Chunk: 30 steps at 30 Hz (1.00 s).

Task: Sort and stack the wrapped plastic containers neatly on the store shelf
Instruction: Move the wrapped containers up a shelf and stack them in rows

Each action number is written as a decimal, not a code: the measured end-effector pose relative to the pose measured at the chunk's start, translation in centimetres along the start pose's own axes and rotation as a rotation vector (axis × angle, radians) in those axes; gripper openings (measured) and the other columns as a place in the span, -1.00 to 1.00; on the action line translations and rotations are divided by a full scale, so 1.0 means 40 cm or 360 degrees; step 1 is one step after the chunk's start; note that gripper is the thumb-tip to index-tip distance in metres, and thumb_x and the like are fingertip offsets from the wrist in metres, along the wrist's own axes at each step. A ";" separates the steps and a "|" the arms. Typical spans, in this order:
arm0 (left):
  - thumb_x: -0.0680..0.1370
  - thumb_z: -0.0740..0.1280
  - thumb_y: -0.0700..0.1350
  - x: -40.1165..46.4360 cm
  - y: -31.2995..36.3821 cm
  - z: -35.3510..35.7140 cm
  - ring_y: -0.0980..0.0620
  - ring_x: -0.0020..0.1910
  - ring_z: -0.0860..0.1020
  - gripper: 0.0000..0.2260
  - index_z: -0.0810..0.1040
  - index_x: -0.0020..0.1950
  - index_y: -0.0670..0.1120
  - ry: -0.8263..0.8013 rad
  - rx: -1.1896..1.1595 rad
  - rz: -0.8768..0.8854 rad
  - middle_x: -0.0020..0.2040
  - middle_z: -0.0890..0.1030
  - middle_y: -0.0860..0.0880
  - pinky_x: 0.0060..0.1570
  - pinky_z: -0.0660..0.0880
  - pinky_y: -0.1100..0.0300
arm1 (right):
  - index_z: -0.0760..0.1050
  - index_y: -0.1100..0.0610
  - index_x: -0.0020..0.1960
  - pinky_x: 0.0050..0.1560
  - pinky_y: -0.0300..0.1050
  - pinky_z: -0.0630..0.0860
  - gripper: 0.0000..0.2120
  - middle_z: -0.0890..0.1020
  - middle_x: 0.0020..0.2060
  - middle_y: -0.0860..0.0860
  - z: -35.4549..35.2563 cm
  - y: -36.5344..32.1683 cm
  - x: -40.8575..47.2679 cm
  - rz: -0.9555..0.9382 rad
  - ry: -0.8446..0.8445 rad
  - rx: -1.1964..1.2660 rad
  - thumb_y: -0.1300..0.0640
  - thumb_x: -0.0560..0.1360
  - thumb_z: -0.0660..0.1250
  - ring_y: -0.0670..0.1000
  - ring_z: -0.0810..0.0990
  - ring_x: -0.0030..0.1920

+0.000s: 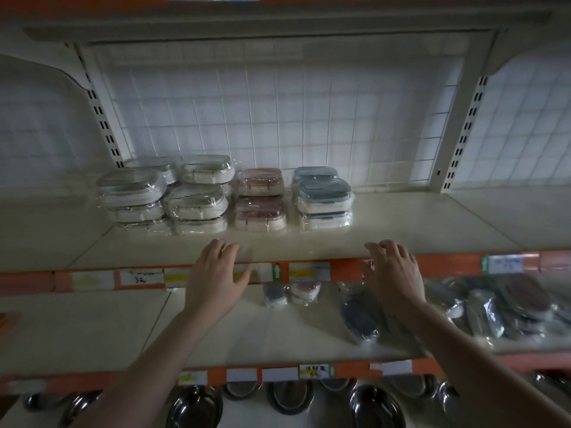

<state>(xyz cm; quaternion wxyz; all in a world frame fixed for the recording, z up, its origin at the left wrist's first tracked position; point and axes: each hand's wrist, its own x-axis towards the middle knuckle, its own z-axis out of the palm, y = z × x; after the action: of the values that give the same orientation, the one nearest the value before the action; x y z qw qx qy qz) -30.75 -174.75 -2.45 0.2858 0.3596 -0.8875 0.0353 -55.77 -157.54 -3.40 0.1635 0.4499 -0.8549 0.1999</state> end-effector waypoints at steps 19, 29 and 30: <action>0.34 0.54 -0.07 -0.189 0.268 0.140 -0.24 0.20 0.52 -0.49 0.52 0.22 -0.24 -0.0308 -0.0125 0.0063 0.19 0.54 -0.22 0.04 0.54 -0.05 | 0.55 0.16 0.10 -0.05 0.08 0.50 -0.67 0.58 -0.03 0.16 0.024 0.294 -0.278 0.0202 -0.0037 -0.0057 0.10 0.37 0.48 0.23 0.56 -0.03; 0.56 0.26 0.09 -0.199 0.570 0.387 -0.09 0.48 0.19 -0.46 0.28 0.46 -0.12 -0.0592 -0.0197 -0.0174 0.47 0.27 -0.11 0.37 0.28 0.05 | 0.49 0.14 0.23 -0.01 0.14 0.51 -0.56 0.57 0.08 0.16 0.135 0.638 -0.282 0.0153 -0.0293 0.0030 0.12 0.38 0.46 0.23 0.55 0.04; 0.57 0.24 0.11 -0.197 0.589 0.407 -0.08 0.48 0.18 -0.46 0.26 0.47 -0.12 -0.0622 -0.0196 -0.0186 0.47 0.26 -0.10 0.37 0.27 0.07 | 0.48 0.13 0.25 -0.01 0.12 0.50 -0.55 0.56 0.08 0.15 0.147 0.659 -0.280 0.0146 -0.0311 0.0040 0.11 0.39 0.45 0.22 0.55 0.05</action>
<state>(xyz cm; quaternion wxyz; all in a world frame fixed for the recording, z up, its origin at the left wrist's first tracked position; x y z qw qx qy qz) -49.56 -156.82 -16.85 0.1313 0.3923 -0.9042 -0.1059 -72.29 -138.97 -18.75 0.0646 0.4297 -0.8839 0.1730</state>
